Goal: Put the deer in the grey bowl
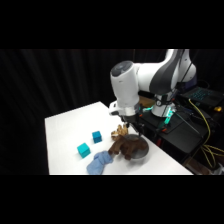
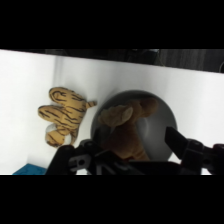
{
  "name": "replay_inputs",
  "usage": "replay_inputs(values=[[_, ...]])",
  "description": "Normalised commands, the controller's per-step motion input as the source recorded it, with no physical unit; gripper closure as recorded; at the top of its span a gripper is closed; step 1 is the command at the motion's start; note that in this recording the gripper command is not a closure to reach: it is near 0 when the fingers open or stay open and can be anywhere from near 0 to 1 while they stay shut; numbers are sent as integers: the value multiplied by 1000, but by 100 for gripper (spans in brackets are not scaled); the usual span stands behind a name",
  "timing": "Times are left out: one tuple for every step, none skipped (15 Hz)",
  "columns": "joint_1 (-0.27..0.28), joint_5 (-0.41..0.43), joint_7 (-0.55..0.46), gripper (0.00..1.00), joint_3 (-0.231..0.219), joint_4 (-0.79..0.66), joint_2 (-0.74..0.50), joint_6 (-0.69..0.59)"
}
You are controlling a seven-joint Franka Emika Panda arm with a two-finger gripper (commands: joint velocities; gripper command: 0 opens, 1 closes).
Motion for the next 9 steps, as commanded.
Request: replay_inputs(values=[[-61,-17,-91,0,-66,-27,-633,-384],[-62,-20,-95,0,-62,-22,-597,-335],[-66,-57,-50,0,-62,-18,-579,-309],[-65,-53,-59,0,-53,-9,-511,-264],[-66,-78,-20,0,-43,8,-439,-224],[-60,-70,-20,0,-30,12,-356,-173],[-53,-107,34,0,-9,-9,-308,-100],[-47,-58,110,0,4,-2,-258,-88],[-49,-102,207,0,28,-11,-213,-18]])
